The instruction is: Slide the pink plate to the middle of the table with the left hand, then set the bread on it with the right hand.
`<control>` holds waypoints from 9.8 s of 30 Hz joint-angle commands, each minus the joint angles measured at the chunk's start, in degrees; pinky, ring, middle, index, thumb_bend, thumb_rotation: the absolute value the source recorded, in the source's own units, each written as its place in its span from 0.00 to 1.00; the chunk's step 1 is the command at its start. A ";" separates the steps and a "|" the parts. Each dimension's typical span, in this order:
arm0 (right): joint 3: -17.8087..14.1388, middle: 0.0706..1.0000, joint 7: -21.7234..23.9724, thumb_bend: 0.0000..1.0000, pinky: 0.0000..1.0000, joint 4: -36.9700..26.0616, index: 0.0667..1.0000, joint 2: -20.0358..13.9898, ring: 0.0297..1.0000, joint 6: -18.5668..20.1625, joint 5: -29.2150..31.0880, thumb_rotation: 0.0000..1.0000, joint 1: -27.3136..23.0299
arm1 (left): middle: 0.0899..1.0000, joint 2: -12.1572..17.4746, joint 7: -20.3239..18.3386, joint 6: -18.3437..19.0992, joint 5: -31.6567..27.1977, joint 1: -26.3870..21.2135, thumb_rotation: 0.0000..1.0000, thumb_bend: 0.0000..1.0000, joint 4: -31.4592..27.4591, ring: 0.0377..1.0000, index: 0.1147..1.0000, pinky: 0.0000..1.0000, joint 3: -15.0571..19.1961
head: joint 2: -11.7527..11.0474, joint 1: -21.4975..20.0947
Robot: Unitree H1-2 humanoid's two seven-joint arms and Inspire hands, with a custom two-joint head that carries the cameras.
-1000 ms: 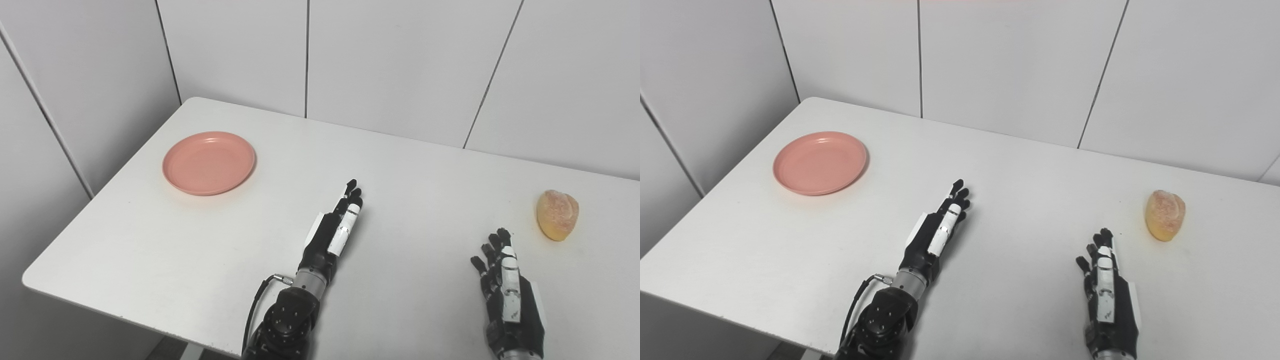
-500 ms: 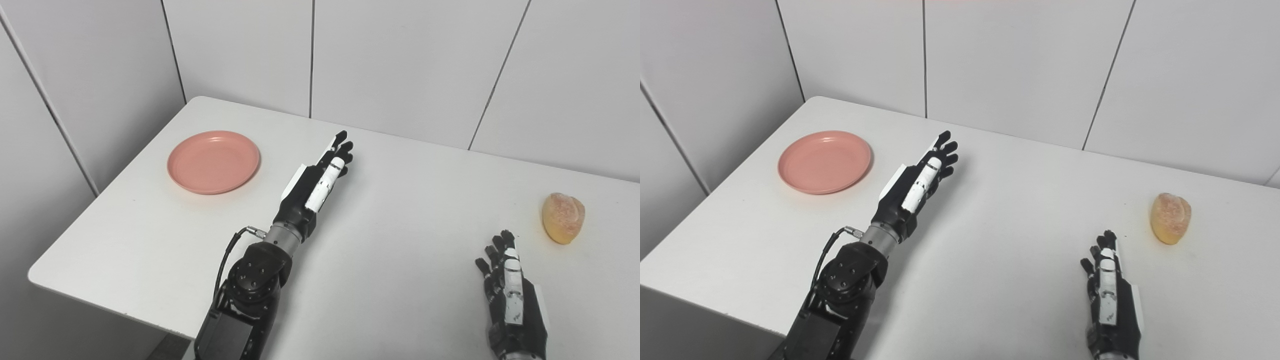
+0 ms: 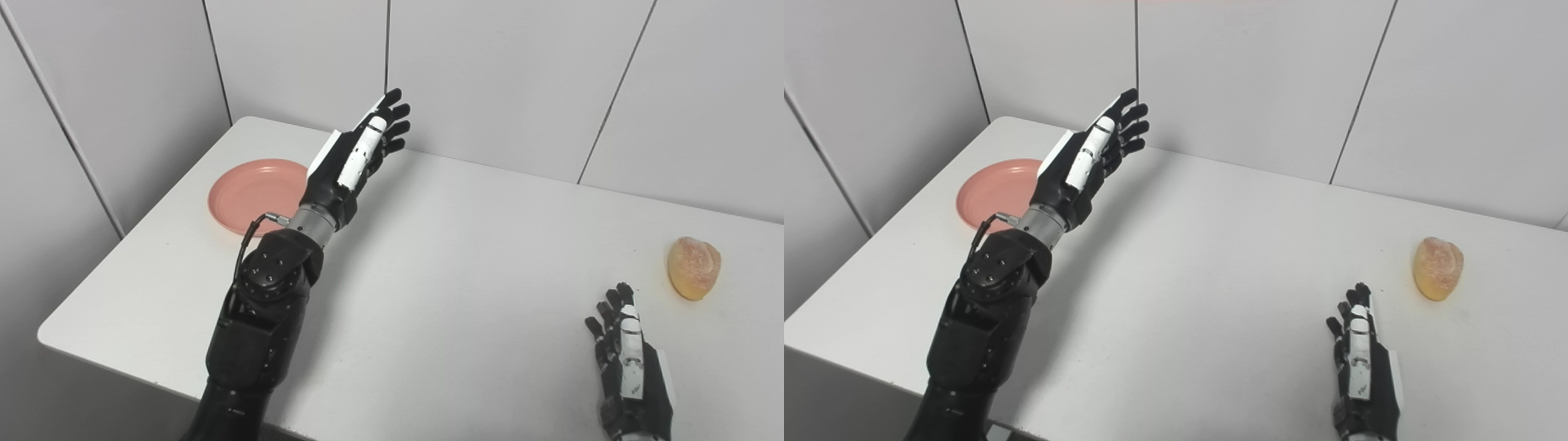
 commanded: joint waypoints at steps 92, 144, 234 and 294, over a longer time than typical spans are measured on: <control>-1.53 1.00 1.65 0.13 1.00 -0.50 1.00 -1.80 1.00 -1.93 3.11 1.00 -1.14 | 0.89 20.54 3.70 -11.27 -13.78 -10.80 1.00 0.37 47.95 0.89 0.89 0.90 23.10 | 0.63 3.62; -0.87 0.99 0.80 0.17 1.00 -1.86 0.99 -1.47 0.99 -1.04 1.01 1.00 -0.61 | 0.88 13.54 -0.13 -17.81 -14.40 -10.68 1.00 0.38 60.21 0.88 0.87 0.88 15.22 | 2.41 1.95; 3.68 0.97 -5.30 0.18 1.00 -4.21 0.95 6.52 0.96 2.78 -7.53 1.00 -0.90 | 0.89 -8.83 -4.00 -0.63 -5.44 5.78 1.00 0.34 21.25 0.90 0.89 0.90 -10.20 | 11.07 -17.26; -2.08 0.92 -8.45 0.51 0.85 -10.26 0.91 -9.15 0.91 14.88 -37.65 1.00 -21.92 | 0.88 -8.76 -4.01 -3.10 -3.78 8.77 1.00 0.35 19.39 0.87 0.87 0.87 -9.10 | 10.29 -37.26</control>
